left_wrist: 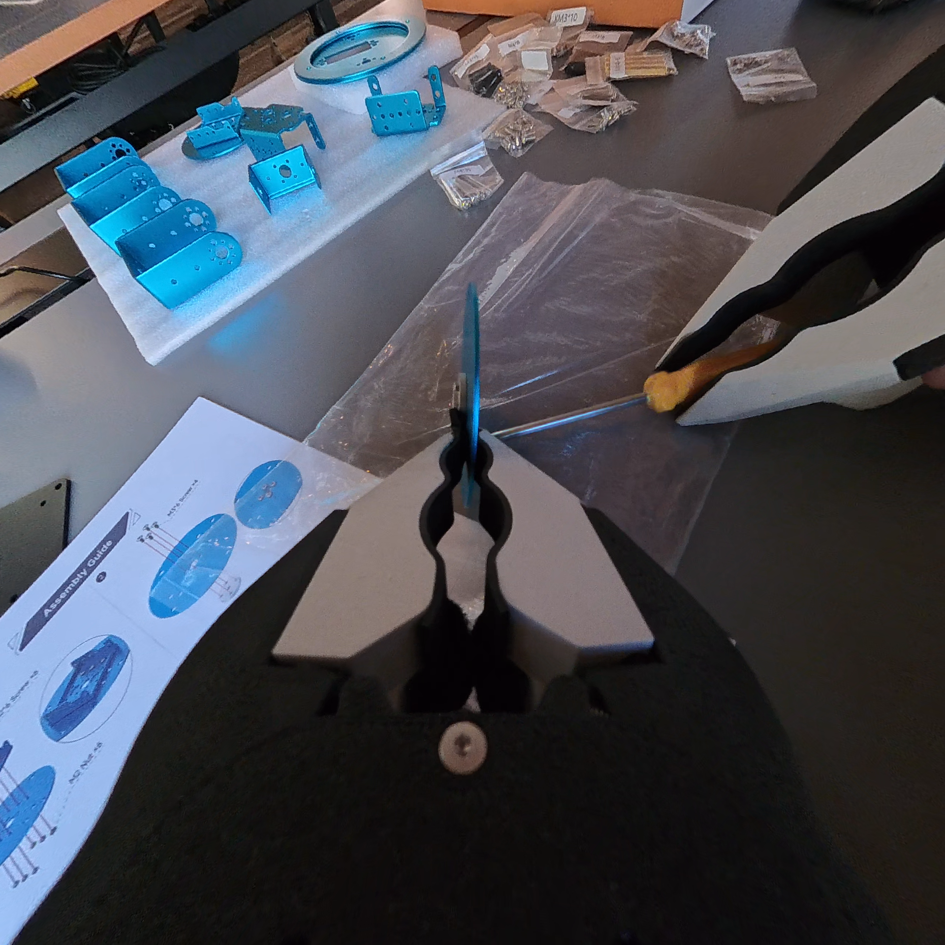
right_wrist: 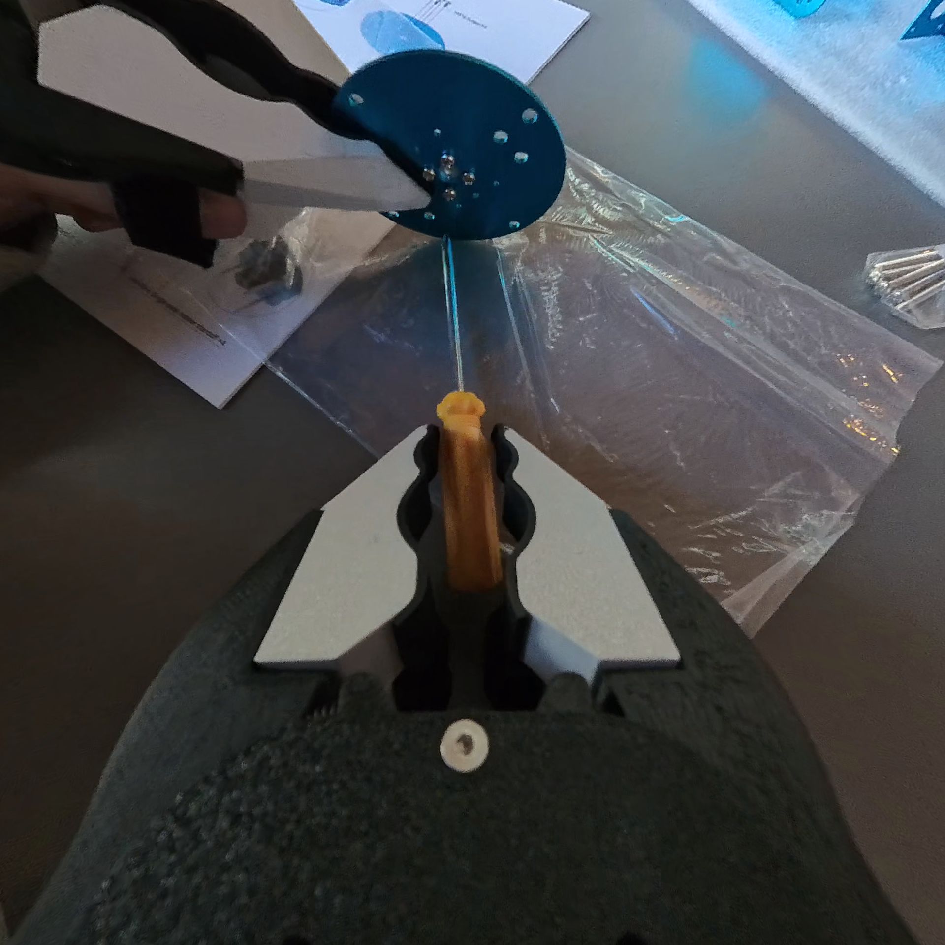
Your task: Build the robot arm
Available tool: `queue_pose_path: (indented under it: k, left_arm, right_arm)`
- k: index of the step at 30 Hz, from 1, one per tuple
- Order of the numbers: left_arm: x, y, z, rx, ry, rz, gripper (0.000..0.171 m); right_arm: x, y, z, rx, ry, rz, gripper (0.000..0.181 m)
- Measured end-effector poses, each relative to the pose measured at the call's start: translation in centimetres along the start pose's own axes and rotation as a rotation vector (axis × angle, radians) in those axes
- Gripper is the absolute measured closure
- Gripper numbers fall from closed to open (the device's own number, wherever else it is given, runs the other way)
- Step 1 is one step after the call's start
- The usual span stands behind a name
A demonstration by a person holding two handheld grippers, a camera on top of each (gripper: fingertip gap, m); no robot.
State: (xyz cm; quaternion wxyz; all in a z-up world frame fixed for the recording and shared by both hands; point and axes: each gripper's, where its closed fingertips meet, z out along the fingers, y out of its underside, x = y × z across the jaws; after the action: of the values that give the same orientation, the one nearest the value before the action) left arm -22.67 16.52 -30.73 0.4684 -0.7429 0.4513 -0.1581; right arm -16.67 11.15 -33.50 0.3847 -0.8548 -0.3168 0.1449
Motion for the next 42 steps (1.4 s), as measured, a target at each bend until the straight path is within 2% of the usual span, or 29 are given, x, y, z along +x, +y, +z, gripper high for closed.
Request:
queue_pose_path:
  k: [7,9,10,12,14,16,19,21,23,24,26,30,34,38,42]
  left_arm:
    - [-0.2,0.0,0.0,-0.002,-0.013,0.001,0.169]
    - [-0.3,-0.3,-0.4,0.025,-0.020,-0.030,0.169]
    - [-0.2,-1.1,-0.9,0.083,-0.003,-0.063,0.169]
    - [0.7,-3.5,-2.6,0.246,0.090,-0.135,0.170]
    - [2.2,-6.0,-4.9,0.411,0.241,-0.226,0.170]
    - [3.4,-7.9,-7.0,0.533,0.404,-0.349,0.169]
    - [4.7,-9.0,-8.7,0.610,0.597,-0.519,0.169]
    - [5.4,-8.8,-8.6,0.593,0.634,-0.581,0.169]
    - [6.0,-8.4,-8.3,0.572,0.640,-0.621,0.169]
    - [6.2,-8.4,-8.5,0.576,0.644,-0.648,0.169]
    - [6.4,-8.0,-8.5,0.570,0.620,-0.683,0.168]
    - [6.5,-7.3,-9.1,0.570,0.541,-0.583,0.163]
    - [6.4,-6.9,-10.1,0.539,0.565,-0.460,0.143]
    - [6.3,-7.0,-10.0,0.395,0.639,-0.377,0.139]
    - [7.3,-6.6,-8.4,0.160,0.776,-0.363,0.138]
  right_arm:
    - [-0.8,0.5,-1.2,0.027,-0.064,0.055,0.148]
    - [-0.9,-0.4,-2.3,0.112,-0.079,0.061,0.146]
    - [-1.0,-1.3,-2.8,0.178,-0.091,0.049,0.144]
    - [-1.1,-3.7,-4.0,0.342,-0.132,-0.021,0.135]
    - [-1.0,-6.0,-5.5,0.468,-0.221,-0.024,0.129]
    - [-1.6,-7.7,-6.9,0.518,-0.408,0.033,0.118]
    - [-2.4,-10.0,-8.4,0.524,-0.699,0.135,0.121]
    - [-3.2,-10.8,-8.8,0.476,-0.875,0.201,0.133]
    - [-3.9,-11.3,-9.2,0.437,-1.006,0.266,0.160]
    - [-3.9,-11.2,-8.8,0.412,-1.022,0.293,0.173]
    - [-4.2,-10.7,-8.4,0.375,-1.066,0.315,0.181]
    - [-4.6,-9.7,-8.7,0.368,-1.111,0.243,0.181]
    - [-4.0,-9.5,-9.7,0.370,-1.176,0.214,0.181]
    - [-2.9,-8.3,-8.9,0.219,-1.123,0.073,0.181]
    - [-2.7,-7.6,-7.8,0.034,-1.087,-0.115,0.181]
